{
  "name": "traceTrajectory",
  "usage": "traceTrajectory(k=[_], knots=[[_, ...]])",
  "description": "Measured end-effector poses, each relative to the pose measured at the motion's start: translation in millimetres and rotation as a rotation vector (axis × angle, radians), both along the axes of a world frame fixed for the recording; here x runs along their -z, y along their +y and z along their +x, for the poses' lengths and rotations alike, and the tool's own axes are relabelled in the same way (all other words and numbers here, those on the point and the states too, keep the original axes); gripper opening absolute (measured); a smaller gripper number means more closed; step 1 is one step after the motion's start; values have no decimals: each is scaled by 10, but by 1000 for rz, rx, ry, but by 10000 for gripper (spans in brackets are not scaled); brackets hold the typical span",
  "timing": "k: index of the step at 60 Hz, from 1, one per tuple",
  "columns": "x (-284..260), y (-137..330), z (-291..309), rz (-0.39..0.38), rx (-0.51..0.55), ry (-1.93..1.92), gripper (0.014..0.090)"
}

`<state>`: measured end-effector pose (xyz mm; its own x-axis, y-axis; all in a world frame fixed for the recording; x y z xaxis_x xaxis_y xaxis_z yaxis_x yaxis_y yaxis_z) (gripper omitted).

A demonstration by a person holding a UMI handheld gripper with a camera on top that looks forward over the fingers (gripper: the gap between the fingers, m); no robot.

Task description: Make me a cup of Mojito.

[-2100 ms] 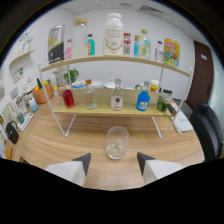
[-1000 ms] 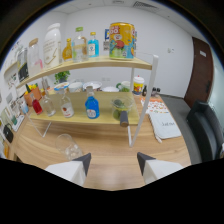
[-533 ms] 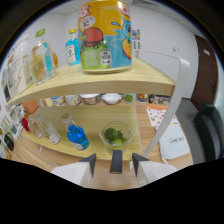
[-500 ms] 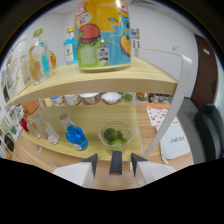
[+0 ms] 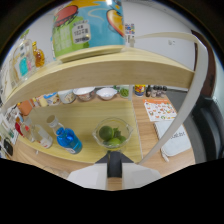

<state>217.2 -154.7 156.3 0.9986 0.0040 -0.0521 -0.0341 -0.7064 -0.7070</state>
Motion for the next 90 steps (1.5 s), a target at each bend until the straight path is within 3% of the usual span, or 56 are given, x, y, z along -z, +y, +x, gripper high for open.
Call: traceTrajectory(k=[26,41,52,69,90], knots=[[-403,-431,-67,115,92,34,156],[-154,-931,-528,95,71,50,156],[36,-1020,-804,132,17,-36,155],[-64,-795,-954,239,-164,-478,156],[-564,-504,-933,404,-532,-1153,153]])
